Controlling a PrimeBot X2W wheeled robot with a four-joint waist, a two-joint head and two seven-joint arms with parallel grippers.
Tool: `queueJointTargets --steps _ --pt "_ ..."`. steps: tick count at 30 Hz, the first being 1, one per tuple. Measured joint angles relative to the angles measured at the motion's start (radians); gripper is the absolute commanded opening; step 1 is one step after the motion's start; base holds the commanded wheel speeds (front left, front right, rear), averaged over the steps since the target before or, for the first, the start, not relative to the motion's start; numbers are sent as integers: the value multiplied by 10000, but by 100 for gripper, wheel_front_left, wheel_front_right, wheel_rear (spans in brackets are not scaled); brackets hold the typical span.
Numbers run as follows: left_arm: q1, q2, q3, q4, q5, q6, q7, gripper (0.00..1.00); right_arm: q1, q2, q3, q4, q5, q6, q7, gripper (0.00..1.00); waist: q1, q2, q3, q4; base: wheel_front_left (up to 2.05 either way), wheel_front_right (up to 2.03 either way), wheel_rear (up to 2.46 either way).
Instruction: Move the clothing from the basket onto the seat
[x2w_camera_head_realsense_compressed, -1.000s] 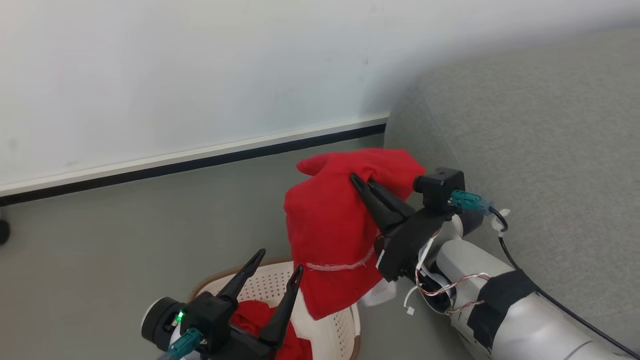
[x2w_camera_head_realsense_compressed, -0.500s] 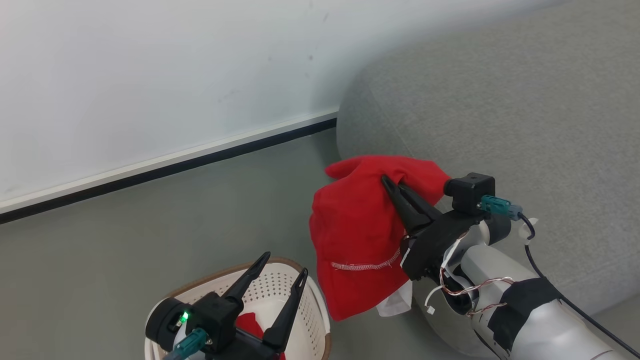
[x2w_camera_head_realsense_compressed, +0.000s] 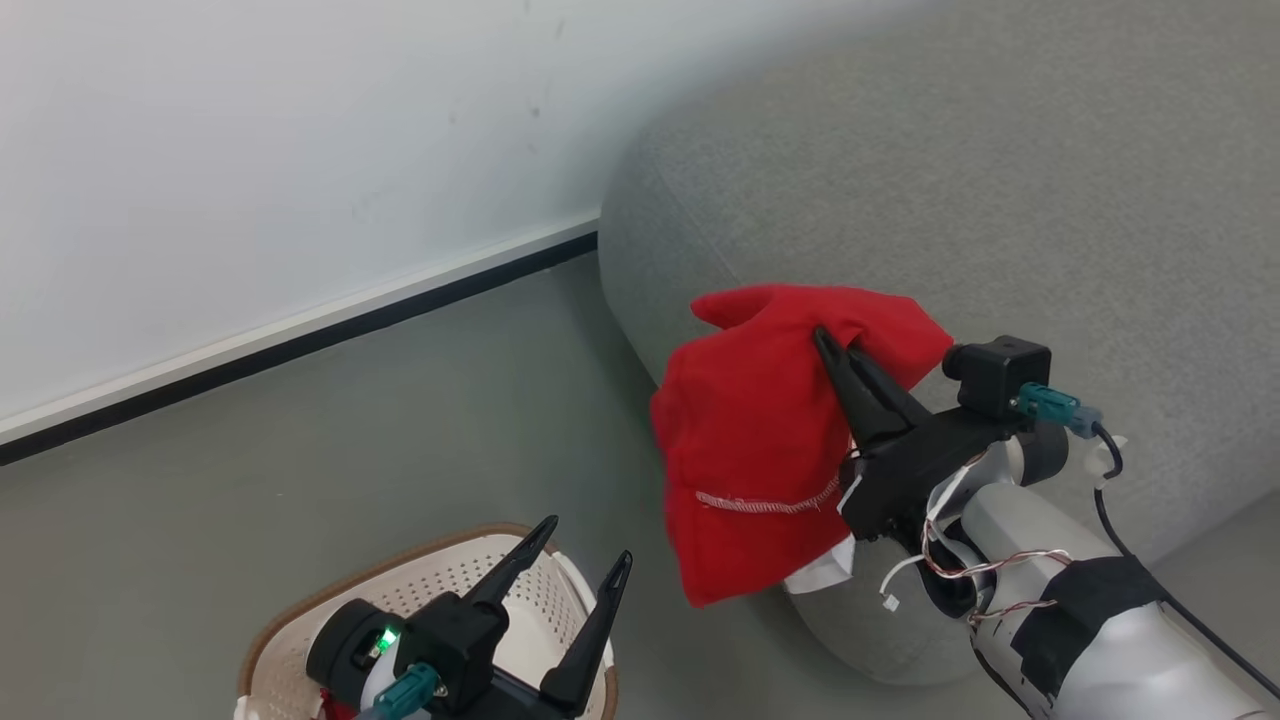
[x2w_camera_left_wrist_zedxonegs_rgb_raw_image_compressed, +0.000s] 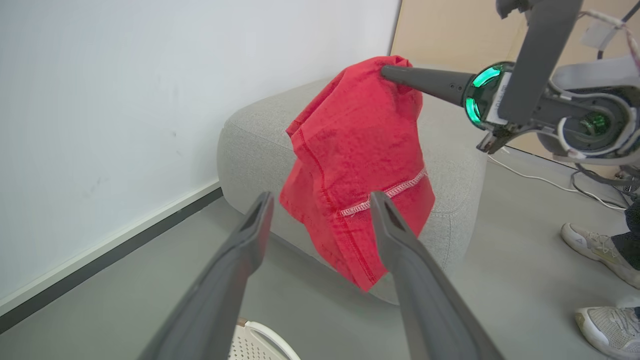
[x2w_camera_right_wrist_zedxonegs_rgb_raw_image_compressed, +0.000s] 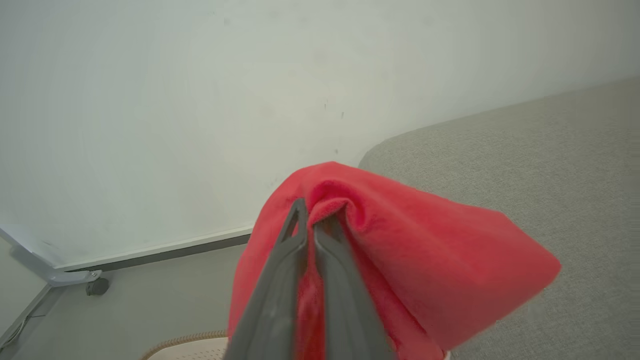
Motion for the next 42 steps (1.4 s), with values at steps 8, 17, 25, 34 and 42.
queueJointTargets --steps 8,17,25,34,42 --pt "-192 109 4 -46 107 2 130 100 104 -117 -504 -382 -17 -134 0 0 1 0 286 -499 0 0 0" --pt "-419 188 -59 -167 180 -90 305 100 93 -268 -1164 -709 -79 -280 -2 0 0 0 652 -823 0 0 0" --pt "-850 224 -232 -276 265 -178 407 100 -274 -802 -1950 -742 -268 -579 -2 0 1 0 1000 -771 0 0 0" --pt "-1246 401 -309 -566 374 -263 610 100 -1005 -1145 -2644 -723 -336 -633 -2 0 0 0 1480 -616 0 0 0" --pt "-1738 552 -334 -968 516 -397 771 100 -2122 -1703 -3434 -602 -437 -706 -4 0 0 0 2141 -429 0 0 0"
